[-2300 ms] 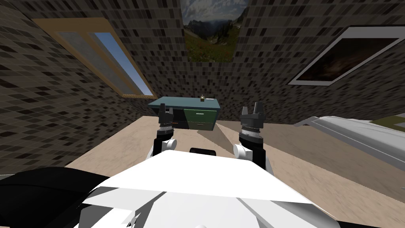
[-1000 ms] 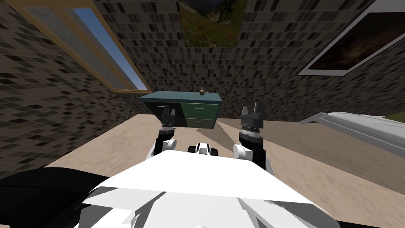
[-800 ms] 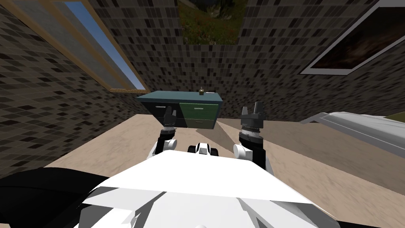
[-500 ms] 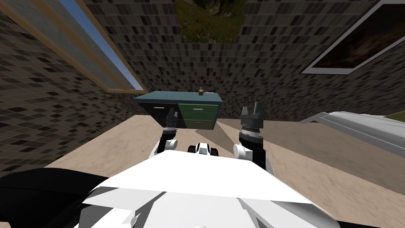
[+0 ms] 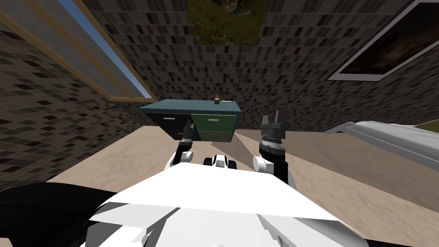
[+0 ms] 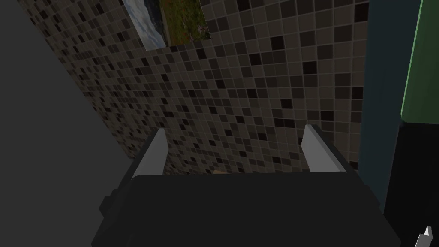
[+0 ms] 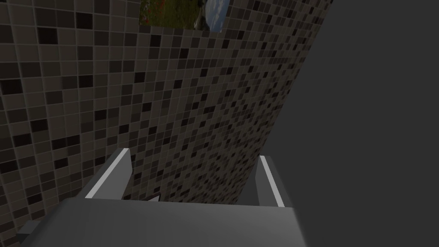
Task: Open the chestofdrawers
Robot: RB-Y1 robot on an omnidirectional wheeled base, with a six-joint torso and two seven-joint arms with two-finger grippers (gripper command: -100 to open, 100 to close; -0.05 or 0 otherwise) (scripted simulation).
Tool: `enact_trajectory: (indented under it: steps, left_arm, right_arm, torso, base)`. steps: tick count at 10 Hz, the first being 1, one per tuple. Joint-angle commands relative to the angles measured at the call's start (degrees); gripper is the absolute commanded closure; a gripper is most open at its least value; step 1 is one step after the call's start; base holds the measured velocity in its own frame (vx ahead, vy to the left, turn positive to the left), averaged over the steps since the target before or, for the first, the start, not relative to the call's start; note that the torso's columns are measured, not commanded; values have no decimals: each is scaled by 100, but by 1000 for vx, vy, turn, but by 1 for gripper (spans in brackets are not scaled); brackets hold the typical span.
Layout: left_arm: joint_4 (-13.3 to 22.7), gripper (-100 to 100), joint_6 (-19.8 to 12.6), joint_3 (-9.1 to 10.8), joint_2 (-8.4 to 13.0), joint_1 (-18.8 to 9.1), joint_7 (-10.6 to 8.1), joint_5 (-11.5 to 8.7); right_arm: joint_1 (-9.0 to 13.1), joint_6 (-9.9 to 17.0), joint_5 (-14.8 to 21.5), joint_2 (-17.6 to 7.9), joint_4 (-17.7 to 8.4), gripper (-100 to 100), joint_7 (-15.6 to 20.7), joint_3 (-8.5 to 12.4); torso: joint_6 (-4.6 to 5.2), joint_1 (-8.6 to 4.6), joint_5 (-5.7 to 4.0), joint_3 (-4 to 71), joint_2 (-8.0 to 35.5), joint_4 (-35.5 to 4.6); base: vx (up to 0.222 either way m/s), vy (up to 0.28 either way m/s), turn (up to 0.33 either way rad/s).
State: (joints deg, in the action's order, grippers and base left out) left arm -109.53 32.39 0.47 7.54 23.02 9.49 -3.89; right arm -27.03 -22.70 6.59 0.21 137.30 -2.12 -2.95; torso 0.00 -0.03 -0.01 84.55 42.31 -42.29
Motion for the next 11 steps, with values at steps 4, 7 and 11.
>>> enact_trajectory:
  steps: [4, 7, 11]
  left_arm:
    - [686, -100, 12, -15, -95, -190, 8, 80]
    - [1042, -100, 26, -15, -86, -288, 6, 115]
    - [1527, -100, 46, -14, -25, -421, 2, 163]
  right_arm:
    - [0, 0, 0, 0, 0, 0, 0, 0]
    - [0, 0, 0, 0, 0, 0, 0, 0]
    - [0, 0, 0, 0, 0, 0, 0, 0]
  torso:
    - [0, 5, 2, 2, -3, 1]
    - [0, 0, 0, 1, -2, 0]
    - [0, 7, 2, 4, -6, 2]
  base:
    - [88, 0, -19]
    - [81, -6, -20]
    - [85, -2, -19]
